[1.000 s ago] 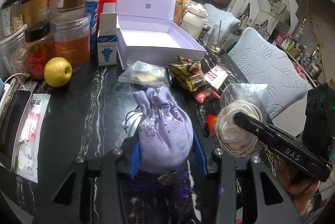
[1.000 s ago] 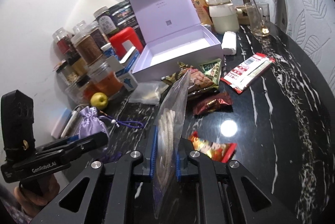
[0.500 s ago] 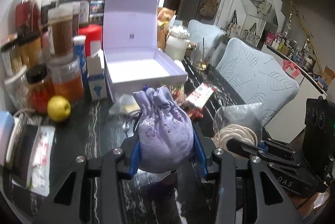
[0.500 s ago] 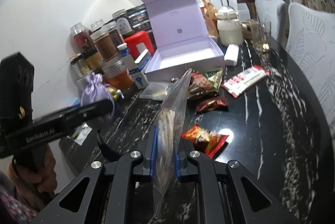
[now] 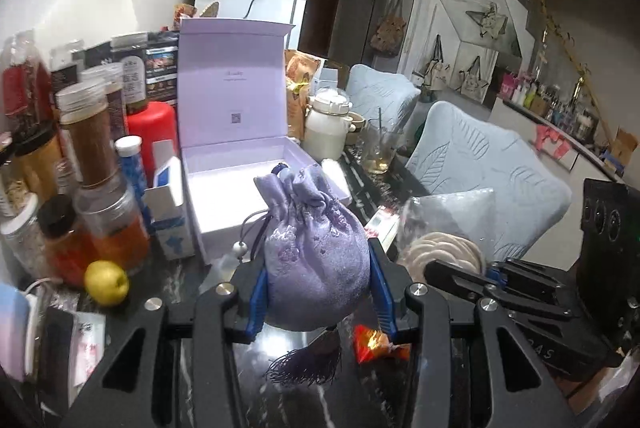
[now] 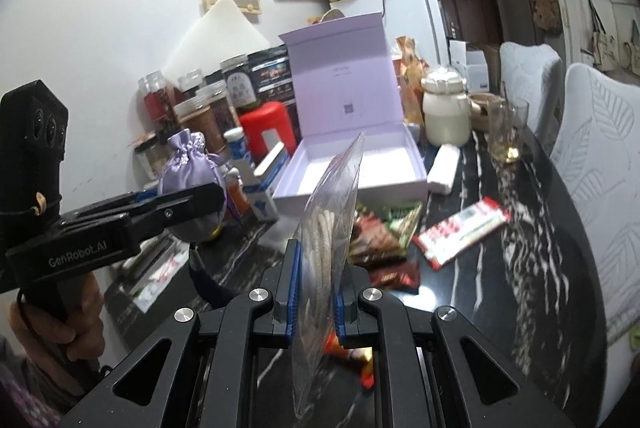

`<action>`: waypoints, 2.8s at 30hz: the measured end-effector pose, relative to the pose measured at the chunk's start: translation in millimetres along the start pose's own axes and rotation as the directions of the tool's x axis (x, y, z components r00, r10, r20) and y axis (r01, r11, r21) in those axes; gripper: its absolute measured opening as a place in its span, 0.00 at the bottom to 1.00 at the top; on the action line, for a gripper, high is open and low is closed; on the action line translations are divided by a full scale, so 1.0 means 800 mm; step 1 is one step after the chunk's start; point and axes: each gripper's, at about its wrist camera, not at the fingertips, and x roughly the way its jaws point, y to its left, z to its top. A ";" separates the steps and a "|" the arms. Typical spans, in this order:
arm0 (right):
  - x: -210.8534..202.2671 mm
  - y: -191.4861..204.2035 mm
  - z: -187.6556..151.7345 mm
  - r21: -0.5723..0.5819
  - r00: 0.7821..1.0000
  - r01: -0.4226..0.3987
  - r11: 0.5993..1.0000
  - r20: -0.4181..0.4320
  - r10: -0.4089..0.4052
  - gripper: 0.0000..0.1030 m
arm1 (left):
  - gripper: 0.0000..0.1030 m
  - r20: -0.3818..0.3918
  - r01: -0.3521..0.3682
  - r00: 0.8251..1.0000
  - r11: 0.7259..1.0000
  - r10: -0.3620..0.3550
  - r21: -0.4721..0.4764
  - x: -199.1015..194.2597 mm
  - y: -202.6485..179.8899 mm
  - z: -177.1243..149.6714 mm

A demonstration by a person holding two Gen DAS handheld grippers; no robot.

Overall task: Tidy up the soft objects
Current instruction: 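Lift the pouch and cotton-pad bag with both grippers over the lavender box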

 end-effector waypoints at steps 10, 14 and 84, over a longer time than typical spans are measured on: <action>0.032 -0.011 0.056 -0.045 1.000 -0.005 0.999 0.023 0.006 0.14 | 0.42 0.038 0.008 0.999 1.000 -0.008 -0.020 0.034 0.019 0.047; 0.053 -0.019 0.077 -0.037 1.000 0.005 0.999 0.015 -0.005 0.14 | 0.42 0.049 0.008 0.999 0.999 -0.007 -0.031 0.050 0.034 0.066; 0.366 -0.131 0.246 -0.117 0.992 0.040 0.992 -0.112 -0.053 0.19 | 0.43 -0.127 -0.281 0.948 0.954 0.293 0.101 0.366 0.127 0.207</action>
